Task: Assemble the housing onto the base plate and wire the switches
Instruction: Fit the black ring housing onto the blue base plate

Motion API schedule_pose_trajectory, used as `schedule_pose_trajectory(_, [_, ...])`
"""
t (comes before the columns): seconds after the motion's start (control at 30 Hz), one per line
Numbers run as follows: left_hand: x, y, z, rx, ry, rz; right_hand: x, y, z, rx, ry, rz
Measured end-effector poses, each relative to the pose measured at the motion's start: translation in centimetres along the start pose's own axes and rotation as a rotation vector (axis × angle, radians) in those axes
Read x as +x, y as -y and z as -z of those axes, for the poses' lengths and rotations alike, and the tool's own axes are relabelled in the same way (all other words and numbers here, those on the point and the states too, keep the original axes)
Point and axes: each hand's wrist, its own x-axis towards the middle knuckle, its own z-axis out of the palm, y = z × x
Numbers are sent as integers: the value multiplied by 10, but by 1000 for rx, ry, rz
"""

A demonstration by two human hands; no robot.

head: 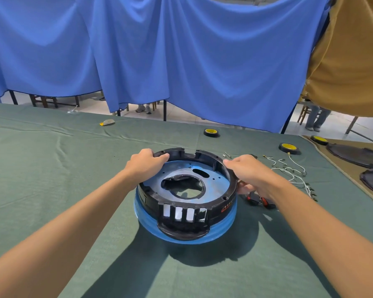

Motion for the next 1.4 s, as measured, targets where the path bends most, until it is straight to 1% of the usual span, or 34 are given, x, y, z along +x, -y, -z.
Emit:
schedule_pose_trajectory(0.1, [0, -1, 5, 81, -35, 4, 7, 3, -1, -26, -23, 14])
schedule_pose_trajectory(0.23, [-1, 0, 7, 24, -64, 6, 12, 14, -8, -295, -90, 88])
schedule_pose_trajectory(0.3, [-2, 2, 7, 15, -64, -4, 15, 17, -13, -367, -137, 117])
schedule_pose_trajectory(0.47, [1, 3, 11, 46, -82, -34, 20, 25, -12, -406, -250, 155])
schedule_pose_trajectory(0.77, [4, 1, 9, 90, -49, -53, 19, 20, -12, -424, -225, 89])
schedule_pose_trajectory(1.4, [11, 5, 3, 142, -91, -50, 21, 11, -19, -465, -259, 99])
